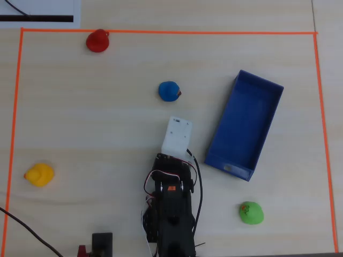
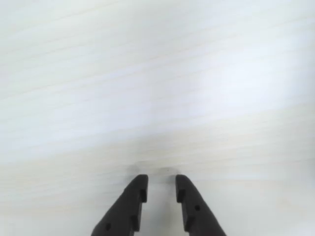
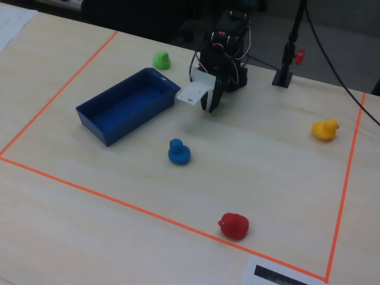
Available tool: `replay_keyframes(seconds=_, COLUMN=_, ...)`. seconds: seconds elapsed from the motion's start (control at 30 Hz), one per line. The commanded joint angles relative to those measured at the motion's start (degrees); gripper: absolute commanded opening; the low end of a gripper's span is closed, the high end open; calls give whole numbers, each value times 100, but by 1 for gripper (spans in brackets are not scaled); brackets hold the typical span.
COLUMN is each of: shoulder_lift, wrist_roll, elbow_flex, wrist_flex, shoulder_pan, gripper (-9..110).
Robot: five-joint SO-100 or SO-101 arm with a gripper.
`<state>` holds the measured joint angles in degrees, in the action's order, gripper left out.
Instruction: Grasp yellow duck and put it into box.
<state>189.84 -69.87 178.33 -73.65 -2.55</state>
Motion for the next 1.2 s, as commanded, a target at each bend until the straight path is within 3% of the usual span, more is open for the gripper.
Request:
replay_keyframes(seconds=0.0, shoulder_lift=-18, wrist_roll=18, elbow_flex=-9, wrist_flex=-114, shoulder_pan=-9, gripper=5)
replay_keyframes(seconds=0.47, shoulder_lift=-18, wrist_roll=18, elbow_flex=-9, wrist_flex=-114, shoulder_pan=-9, gripper=6)
replay_keyframes(seconds=1.03, shoulder_lift=-18, wrist_roll=9, elbow_flex=-9, wrist_flex=-105, shoulder_pan=-9, gripper=0)
replay_keyframes(seconds=1.07, shoulder_lift=-18, wrist_roll=35, elbow_flex=-9, wrist_flex=-97, shoulder_pan=-35, gripper=1)
replay_keyframes(seconds=1.17, shoulder_lift=-88, wrist_roll=-290, elbow_flex=-44, wrist_flex=-35, shoulder_pan=-53, gripper=20)
